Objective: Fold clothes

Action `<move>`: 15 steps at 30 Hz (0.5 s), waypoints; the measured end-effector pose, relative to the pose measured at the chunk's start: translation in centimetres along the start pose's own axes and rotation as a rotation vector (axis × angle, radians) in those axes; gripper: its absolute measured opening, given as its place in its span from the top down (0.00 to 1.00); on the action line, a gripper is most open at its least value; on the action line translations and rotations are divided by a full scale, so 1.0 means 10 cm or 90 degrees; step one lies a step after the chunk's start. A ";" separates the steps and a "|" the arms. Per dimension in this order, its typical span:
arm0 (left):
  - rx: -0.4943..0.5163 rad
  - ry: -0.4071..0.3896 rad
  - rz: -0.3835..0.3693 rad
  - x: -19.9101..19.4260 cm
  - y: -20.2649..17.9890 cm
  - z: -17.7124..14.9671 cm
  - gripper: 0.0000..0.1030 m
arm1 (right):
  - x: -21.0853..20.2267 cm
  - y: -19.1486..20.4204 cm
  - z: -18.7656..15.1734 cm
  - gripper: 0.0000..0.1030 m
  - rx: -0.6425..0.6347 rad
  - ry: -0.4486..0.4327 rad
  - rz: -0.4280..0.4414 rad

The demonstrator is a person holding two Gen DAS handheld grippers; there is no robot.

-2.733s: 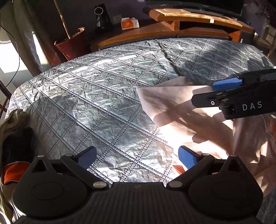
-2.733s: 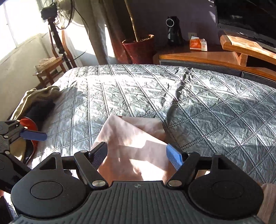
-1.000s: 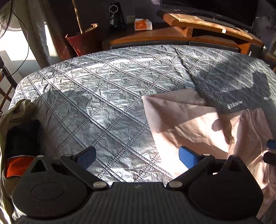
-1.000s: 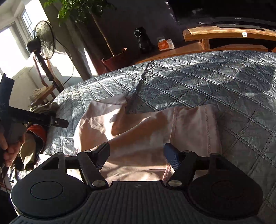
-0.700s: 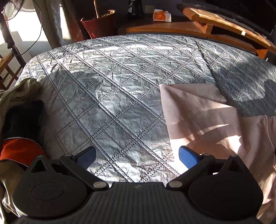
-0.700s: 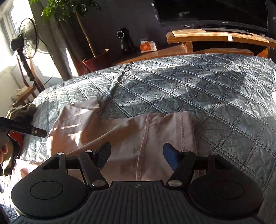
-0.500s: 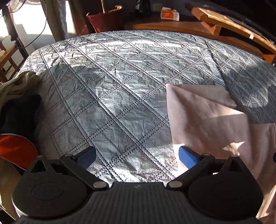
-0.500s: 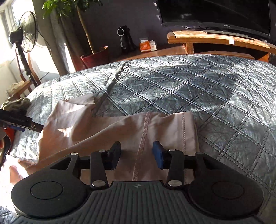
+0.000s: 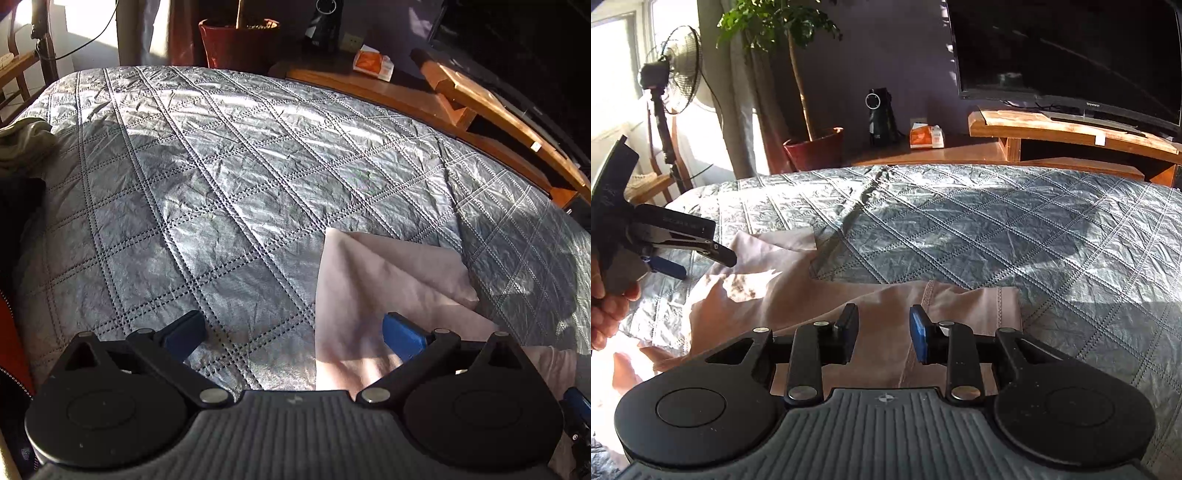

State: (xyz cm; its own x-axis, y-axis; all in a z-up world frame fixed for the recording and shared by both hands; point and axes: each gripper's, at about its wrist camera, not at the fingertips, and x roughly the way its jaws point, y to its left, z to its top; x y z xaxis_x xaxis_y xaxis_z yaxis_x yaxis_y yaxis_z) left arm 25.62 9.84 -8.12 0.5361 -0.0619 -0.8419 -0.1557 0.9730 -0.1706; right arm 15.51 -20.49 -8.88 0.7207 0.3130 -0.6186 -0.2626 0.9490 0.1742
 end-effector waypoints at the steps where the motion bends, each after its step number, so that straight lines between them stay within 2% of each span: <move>1: 0.026 -0.005 0.003 -0.01 -0.06 -0.02 0.12 | 0.06 0.00 -0.01 0.63 0.004 0.020 -0.001; 2: 0.059 -0.009 0.021 -0.02 -0.14 -0.05 0.27 | 0.10 -0.01 -0.02 0.64 0.006 0.035 -0.001; 3: 0.090 -0.015 0.044 -0.03 -0.20 -0.07 0.46 | 0.12 -0.02 -0.02 0.63 0.012 0.039 0.002; 4: 0.104 -0.021 0.035 -0.05 -0.23 -0.09 0.57 | 0.13 -0.03 -0.01 0.63 0.019 0.037 0.005; 5: 0.100 -0.020 0.009 -0.08 -0.23 -0.09 0.81 | 0.14 -0.04 -0.01 0.63 0.024 0.037 0.006; 6: 0.093 -0.016 -0.010 -0.09 -0.22 -0.09 0.94 | 0.14 -0.05 -0.02 0.63 0.026 0.037 0.007; 8: 0.103 -0.024 -0.028 -0.15 -0.24 -0.12 0.96 | 0.15 -0.06 -0.02 0.63 0.030 0.036 0.010; 11: 0.071 -0.034 -0.056 -0.25 -0.17 -0.15 0.98 | 0.17 -0.04 -0.03 0.63 0.021 0.036 0.006; 14: 0.033 -0.100 -0.031 -0.50 -0.07 -0.15 0.97 | 0.20 -0.02 -0.02 0.64 0.003 0.037 0.000; 15: 0.062 -0.149 0.029 -0.63 -0.12 -0.16 0.98 | 0.21 0.00 -0.03 0.66 -0.006 0.038 -0.006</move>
State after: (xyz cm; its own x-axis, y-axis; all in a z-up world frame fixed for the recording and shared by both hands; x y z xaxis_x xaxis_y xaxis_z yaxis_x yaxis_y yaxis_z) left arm 21.11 8.74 -3.47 0.7093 0.0243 -0.7045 -0.1095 0.9911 -0.0761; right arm 16.83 -19.87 -10.35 0.6838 0.3007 -0.6648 -0.2617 0.9516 0.1613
